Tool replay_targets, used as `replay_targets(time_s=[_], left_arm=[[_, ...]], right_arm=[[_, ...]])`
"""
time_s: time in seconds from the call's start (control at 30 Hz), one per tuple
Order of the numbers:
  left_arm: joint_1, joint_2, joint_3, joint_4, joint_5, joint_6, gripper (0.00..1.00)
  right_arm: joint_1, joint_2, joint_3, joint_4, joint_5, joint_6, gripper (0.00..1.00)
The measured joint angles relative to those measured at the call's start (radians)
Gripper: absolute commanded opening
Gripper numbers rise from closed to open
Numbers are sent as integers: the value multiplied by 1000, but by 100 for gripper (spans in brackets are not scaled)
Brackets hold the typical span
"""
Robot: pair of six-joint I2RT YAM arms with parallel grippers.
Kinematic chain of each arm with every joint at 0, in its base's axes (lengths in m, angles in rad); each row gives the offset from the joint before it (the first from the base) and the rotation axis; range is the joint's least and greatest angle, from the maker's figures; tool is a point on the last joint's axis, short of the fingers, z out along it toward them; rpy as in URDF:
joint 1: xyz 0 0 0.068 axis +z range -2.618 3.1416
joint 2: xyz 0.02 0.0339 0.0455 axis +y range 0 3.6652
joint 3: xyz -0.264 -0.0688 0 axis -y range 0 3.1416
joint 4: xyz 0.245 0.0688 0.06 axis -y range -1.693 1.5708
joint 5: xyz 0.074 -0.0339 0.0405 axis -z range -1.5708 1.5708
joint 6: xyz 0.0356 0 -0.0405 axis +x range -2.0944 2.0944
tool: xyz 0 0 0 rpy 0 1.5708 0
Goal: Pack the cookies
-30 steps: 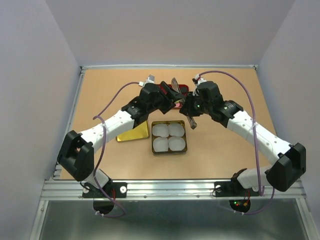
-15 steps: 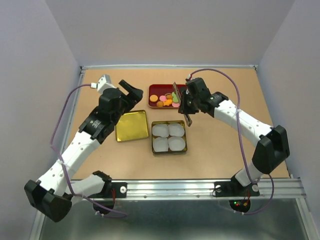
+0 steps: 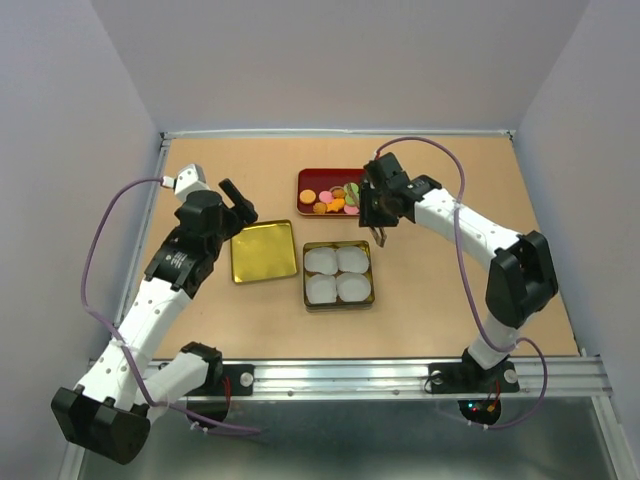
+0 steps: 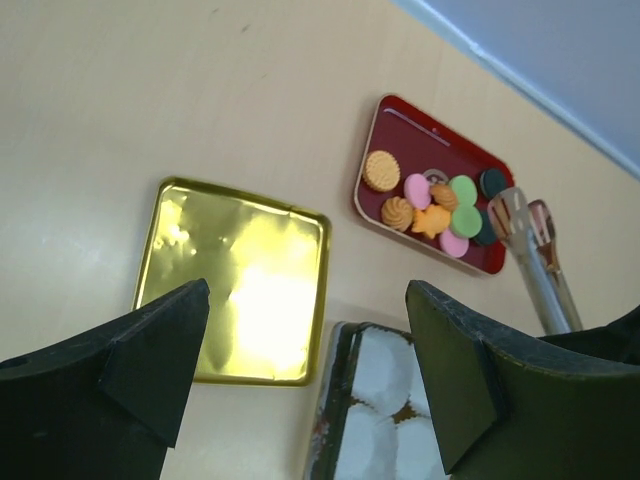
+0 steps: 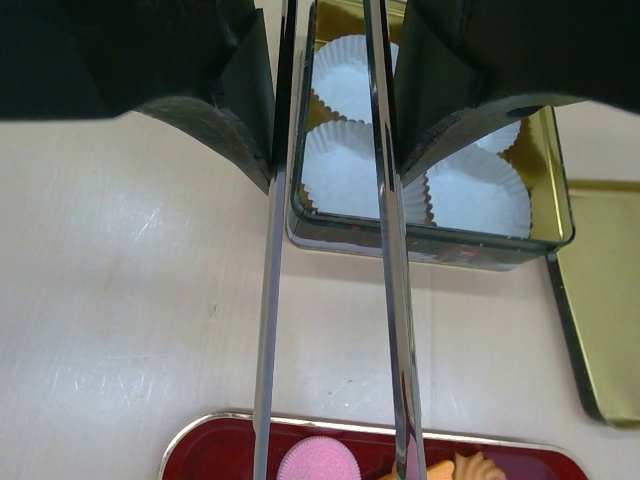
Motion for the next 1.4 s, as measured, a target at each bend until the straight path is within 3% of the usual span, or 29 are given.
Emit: replay_targets(time_s=[0.3, 1.4], left_arm=[[14, -21, -107, 5, 45, 24, 91], [19, -38, -167, 58, 90, 18, 90]], right_arm=[[-4, 94, 18, -6, 6, -5, 49], [-5, 153, 19, -11, -143, 12, 48]])
